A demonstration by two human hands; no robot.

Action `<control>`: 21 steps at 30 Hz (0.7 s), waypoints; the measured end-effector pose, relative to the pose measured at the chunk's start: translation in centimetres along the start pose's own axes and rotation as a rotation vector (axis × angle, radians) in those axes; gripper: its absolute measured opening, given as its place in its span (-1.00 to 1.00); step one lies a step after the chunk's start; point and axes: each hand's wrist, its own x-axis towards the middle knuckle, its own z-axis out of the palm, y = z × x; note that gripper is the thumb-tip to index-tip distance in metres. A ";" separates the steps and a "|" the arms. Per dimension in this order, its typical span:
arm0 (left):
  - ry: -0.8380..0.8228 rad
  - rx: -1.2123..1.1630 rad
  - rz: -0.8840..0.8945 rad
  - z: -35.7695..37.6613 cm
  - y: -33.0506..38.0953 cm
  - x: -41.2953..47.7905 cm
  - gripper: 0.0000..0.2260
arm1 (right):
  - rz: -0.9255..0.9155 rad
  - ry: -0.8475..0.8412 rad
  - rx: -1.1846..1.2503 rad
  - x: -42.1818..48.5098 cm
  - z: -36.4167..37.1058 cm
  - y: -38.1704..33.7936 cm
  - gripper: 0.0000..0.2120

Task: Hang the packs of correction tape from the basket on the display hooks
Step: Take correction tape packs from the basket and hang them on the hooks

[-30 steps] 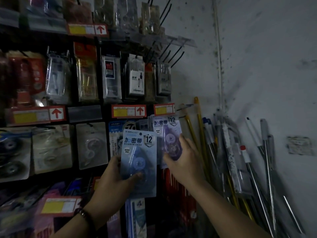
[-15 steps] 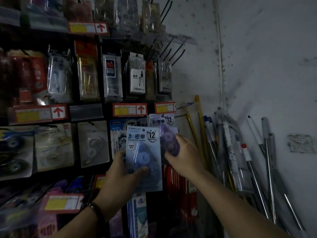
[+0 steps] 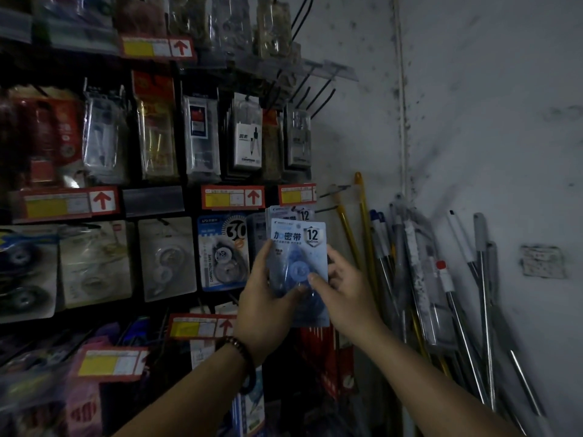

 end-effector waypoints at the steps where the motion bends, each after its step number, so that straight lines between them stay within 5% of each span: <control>1: 0.006 0.020 0.014 0.3 -0.1 0.3 -0.16 | 0.000 -0.012 0.004 0.3 -0.1 0.0 -0.48; 9: 0.146 0.145 0.010 1.5 -1.3 4.2 -0.14 | 0.006 0.003 0.004 3.9 -0.4 -0.2 -0.55; 14: 0.186 0.181 0.055 1.7 -1.1 5.2 -0.16 | -0.001 0.029 -0.027 5.7 -0.2 1.3 -0.34; 21: 0.163 0.150 0.029 1.2 -0.6 5.7 -0.14 | -0.011 0.071 -0.134 6.4 0.2 1.0 -0.44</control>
